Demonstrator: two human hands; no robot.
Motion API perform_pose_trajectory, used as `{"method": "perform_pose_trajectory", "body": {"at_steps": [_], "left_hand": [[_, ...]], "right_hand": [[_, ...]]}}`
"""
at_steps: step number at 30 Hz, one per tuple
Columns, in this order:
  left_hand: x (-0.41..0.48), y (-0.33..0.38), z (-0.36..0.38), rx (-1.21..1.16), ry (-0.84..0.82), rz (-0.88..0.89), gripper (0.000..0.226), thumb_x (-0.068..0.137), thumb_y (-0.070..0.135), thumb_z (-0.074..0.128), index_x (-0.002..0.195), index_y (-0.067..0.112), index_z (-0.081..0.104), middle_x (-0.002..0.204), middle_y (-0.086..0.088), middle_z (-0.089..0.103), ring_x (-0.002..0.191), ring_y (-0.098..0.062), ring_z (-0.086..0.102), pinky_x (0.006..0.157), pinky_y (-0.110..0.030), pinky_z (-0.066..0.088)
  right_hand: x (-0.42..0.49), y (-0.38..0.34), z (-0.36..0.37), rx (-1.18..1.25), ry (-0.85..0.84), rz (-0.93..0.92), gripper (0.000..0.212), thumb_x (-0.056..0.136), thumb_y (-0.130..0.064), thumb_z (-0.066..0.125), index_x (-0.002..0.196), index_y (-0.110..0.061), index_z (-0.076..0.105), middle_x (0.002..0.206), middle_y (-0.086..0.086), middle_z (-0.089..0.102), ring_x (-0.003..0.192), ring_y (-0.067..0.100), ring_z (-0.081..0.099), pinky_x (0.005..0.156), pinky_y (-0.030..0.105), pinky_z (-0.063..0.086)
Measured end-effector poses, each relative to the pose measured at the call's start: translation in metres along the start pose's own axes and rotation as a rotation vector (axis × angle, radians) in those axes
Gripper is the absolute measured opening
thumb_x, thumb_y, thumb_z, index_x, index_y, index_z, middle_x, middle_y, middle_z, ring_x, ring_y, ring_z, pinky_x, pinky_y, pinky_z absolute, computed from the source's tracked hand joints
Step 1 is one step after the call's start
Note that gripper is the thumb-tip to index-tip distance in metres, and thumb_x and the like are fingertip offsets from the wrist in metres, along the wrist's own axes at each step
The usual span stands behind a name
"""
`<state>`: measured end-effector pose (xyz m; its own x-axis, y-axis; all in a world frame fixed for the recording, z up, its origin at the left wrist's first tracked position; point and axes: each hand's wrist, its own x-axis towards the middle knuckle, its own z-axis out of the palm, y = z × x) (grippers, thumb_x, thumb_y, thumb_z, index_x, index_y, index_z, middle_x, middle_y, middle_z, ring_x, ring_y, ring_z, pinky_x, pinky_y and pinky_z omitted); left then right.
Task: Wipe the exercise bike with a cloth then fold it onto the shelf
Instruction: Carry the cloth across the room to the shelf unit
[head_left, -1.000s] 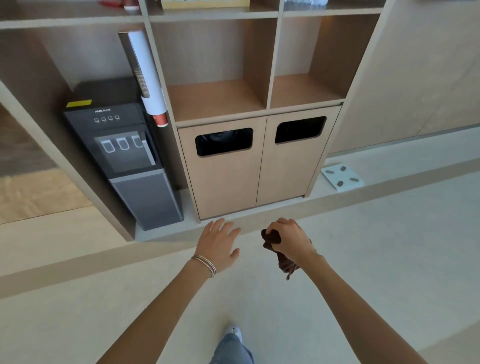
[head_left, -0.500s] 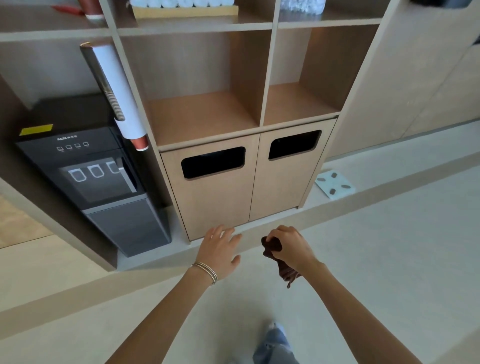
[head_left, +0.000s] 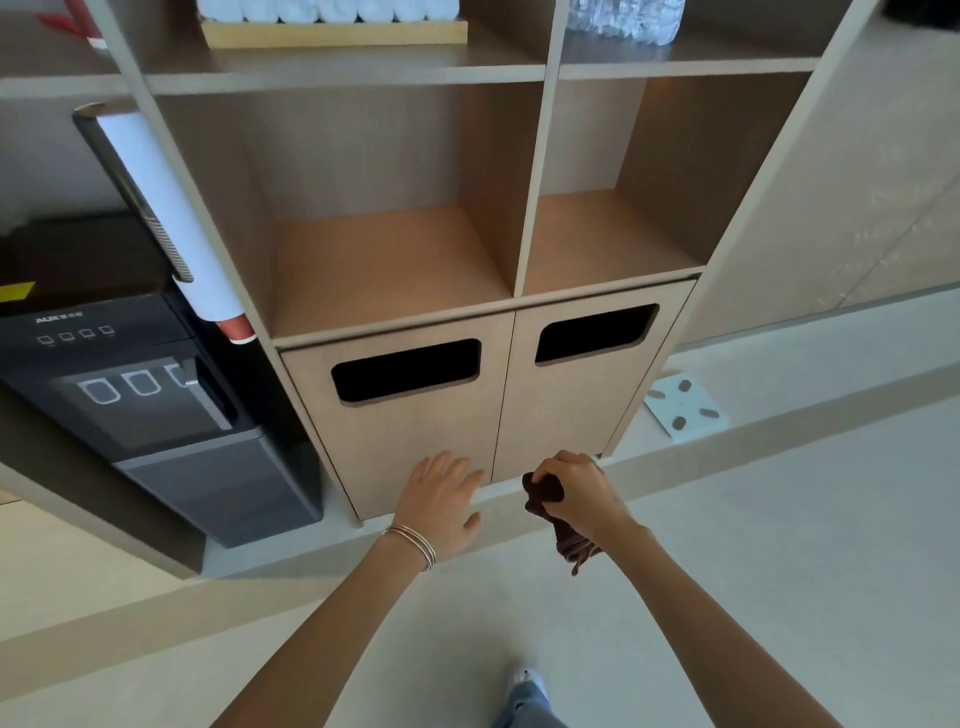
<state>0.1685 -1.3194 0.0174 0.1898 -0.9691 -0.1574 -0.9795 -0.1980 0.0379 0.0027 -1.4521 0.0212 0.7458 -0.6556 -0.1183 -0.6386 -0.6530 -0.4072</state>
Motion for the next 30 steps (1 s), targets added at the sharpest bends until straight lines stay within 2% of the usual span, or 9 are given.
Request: {"method": "perform_pose_trajectory", "body": {"at_steps": [5,10,14,20,23,25,30], "left_hand": [[0.052,0.002,-0.014,-0.028,0.013,-0.056,0.057,0.092,0.042,0.041,0.144,0.023,0.025,0.153,-0.003,0.026,0.144,-0.025,0.014,0.118,-0.044,0.013],[0.076,-0.016,-0.009,-0.053,-0.009,-0.149,0.059,0.093,0.042,0.039,0.145,0.024,0.023,0.155,-0.002,0.023,0.145,-0.024,0.012,0.119,-0.044,0.012],[0.089,-0.04,-0.006,-0.063,-0.034,-0.197,0.059,0.093,0.044,0.039,0.146,0.024,0.022,0.155,-0.002,0.022,0.145,-0.024,0.011,0.119,-0.044,0.01],[0.128,-0.093,-0.021,-0.074,0.016,-0.217,0.059,0.093,0.047,0.039,0.145,0.024,0.024,0.154,-0.002,0.025,0.145,-0.024,0.014,0.119,-0.044,0.013],[0.153,-0.127,-0.034,-0.08,0.057,-0.223,0.059,0.092,0.045,0.042,0.144,0.024,0.027,0.153,-0.002,0.028,0.144,-0.024,0.016,0.118,-0.043,0.013],[0.17,-0.151,-0.043,-0.06,0.087,-0.206,0.058,0.091,0.045,0.042,0.144,0.023,0.029,0.152,-0.002,0.03,0.142,-0.025,0.019,0.118,-0.043,0.016],[0.198,-0.198,-0.054,-0.066,0.124,-0.19,0.055,0.089,0.044,0.045,0.14,0.025,0.034,0.144,0.001,0.04,0.132,-0.025,0.034,0.108,-0.04,0.033]], "right_hand": [[0.052,0.024,-0.027,-0.024,-0.016,-0.045,0.029,0.079,-0.025,0.071,0.106,-0.022,0.063,0.11,-0.001,0.06,0.1,0.02,0.05,0.083,0.028,0.042],[0.106,0.026,-0.033,-0.054,-0.052,-0.132,0.031,0.078,-0.027,0.072,0.107,-0.022,0.062,0.11,-0.001,0.06,0.099,0.019,0.049,0.087,0.032,0.045],[0.144,0.016,-0.03,-0.05,-0.089,-0.186,0.03,0.079,-0.022,0.068,0.108,-0.021,0.062,0.111,0.0,0.059,0.101,0.021,0.05,0.089,0.035,0.046],[0.214,-0.015,-0.036,-0.025,-0.073,-0.225,0.032,0.078,-0.026,0.072,0.108,-0.021,0.063,0.111,0.001,0.059,0.102,0.023,0.051,0.09,0.035,0.045],[0.251,-0.038,-0.041,-0.016,-0.036,-0.246,0.03,0.079,-0.018,0.069,0.109,-0.02,0.064,0.112,0.001,0.06,0.103,0.024,0.052,0.089,0.036,0.046],[0.275,-0.053,-0.048,-0.008,0.002,-0.255,0.03,0.079,-0.014,0.067,0.108,-0.019,0.064,0.112,0.002,0.061,0.106,0.025,0.052,0.09,0.037,0.047],[0.325,-0.082,-0.062,-0.023,0.03,-0.216,0.032,0.082,-0.025,0.069,0.112,-0.02,0.062,0.115,0.002,0.061,0.108,0.026,0.053,0.088,0.039,0.048]]}}
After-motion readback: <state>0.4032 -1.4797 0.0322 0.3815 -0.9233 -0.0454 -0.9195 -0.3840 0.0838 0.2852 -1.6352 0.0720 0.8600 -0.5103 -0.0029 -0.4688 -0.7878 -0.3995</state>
